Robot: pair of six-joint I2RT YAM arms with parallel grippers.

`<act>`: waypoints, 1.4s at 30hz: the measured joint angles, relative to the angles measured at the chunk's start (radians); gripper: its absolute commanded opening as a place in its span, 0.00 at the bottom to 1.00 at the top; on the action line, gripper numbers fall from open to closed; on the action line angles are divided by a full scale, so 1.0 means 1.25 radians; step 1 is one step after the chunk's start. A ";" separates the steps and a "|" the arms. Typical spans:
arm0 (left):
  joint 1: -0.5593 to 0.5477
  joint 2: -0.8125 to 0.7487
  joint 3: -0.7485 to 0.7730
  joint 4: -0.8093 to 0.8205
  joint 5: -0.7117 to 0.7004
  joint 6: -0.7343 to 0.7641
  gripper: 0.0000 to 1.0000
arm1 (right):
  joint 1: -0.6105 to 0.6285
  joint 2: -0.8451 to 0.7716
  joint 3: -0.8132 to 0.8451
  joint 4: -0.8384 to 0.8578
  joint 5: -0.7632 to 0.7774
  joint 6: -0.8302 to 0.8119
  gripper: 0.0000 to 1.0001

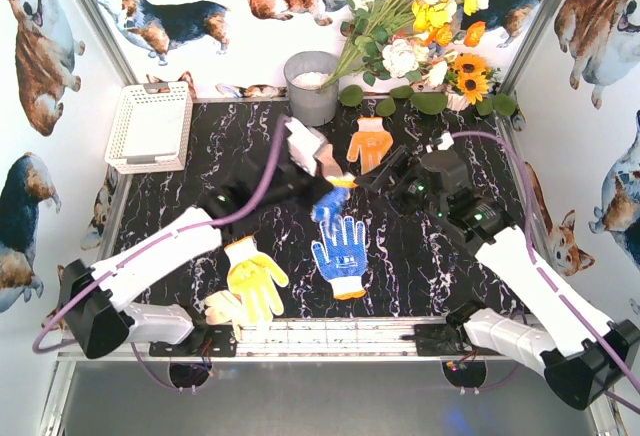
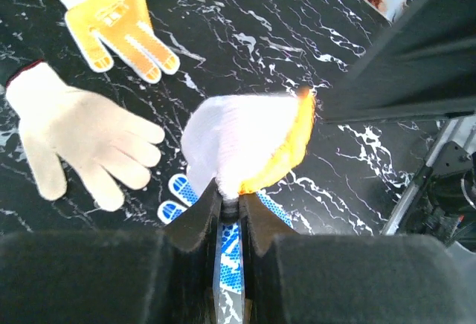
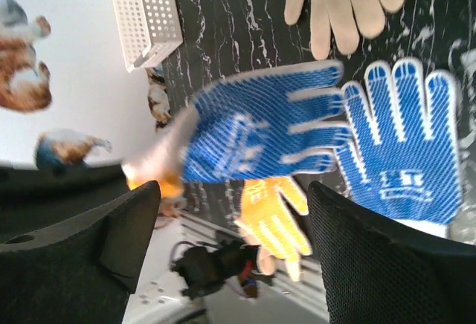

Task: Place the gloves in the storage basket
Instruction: Turn over the glove.

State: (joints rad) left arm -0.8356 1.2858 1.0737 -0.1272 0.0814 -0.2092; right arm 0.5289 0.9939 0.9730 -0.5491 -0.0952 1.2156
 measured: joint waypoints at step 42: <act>0.223 0.027 0.224 -0.524 0.623 0.182 0.00 | 0.137 0.125 0.170 0.036 -0.470 -1.008 0.00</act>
State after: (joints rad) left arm -0.5568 1.3197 1.3537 -0.7818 0.8604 0.0189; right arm 0.6998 1.1507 1.1854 -0.5045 -0.6830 -0.0448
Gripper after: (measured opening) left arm 0.031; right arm 0.070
